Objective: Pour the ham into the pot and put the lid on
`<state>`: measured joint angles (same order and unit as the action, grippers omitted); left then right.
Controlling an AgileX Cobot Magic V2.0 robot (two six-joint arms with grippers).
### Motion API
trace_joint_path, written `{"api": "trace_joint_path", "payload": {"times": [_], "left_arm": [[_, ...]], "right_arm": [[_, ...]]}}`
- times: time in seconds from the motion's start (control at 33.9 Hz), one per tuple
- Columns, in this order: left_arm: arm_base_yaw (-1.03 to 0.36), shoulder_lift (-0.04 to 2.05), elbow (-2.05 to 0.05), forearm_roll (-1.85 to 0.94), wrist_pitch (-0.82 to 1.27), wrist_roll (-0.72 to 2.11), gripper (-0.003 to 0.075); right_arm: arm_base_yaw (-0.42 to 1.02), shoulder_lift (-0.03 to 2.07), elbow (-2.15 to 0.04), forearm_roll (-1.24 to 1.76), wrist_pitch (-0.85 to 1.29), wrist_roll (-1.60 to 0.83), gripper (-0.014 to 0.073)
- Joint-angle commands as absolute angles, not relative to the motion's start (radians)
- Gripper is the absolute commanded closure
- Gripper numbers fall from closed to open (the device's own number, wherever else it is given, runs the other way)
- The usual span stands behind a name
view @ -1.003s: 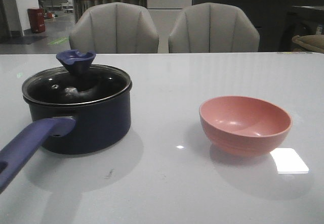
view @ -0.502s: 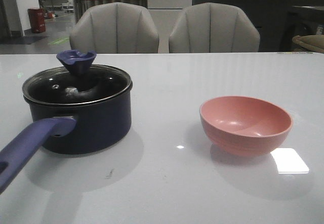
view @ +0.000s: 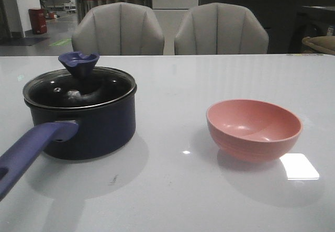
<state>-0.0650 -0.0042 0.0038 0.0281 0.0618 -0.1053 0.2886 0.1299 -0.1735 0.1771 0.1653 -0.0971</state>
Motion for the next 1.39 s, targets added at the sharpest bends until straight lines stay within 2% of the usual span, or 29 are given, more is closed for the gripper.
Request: {"api": "trace_joint_path", "payload": {"times": [0.0,0.62,0.91,1.06,1.36], "left_arm": [[-0.062,-0.024,0.026,0.031,-0.013,-0.118,0.0607],[-0.062,-0.024,0.026,0.031,-0.013,-0.118,0.0607],[-0.062,-0.024,0.026,0.031,-0.013,-0.118,0.0607],[-0.062,-0.024,0.026,0.031,-0.013,-0.118,0.0607],[-0.062,-0.024,0.026,0.031,-0.013,-0.118,0.0607]], "right_arm": [[0.287,0.139,-0.203,0.182,0.078,-0.108,0.0424],[0.287,0.139,-0.193,0.179,0.065,-0.108,0.0424],[0.130,0.053,-0.086,0.054,0.043,-0.015,0.0424],[0.120,-0.025,-0.029,0.029,0.044,0.000,0.0424],[0.115,-0.030,0.022,0.029,0.018,0.000,0.0424]]}}
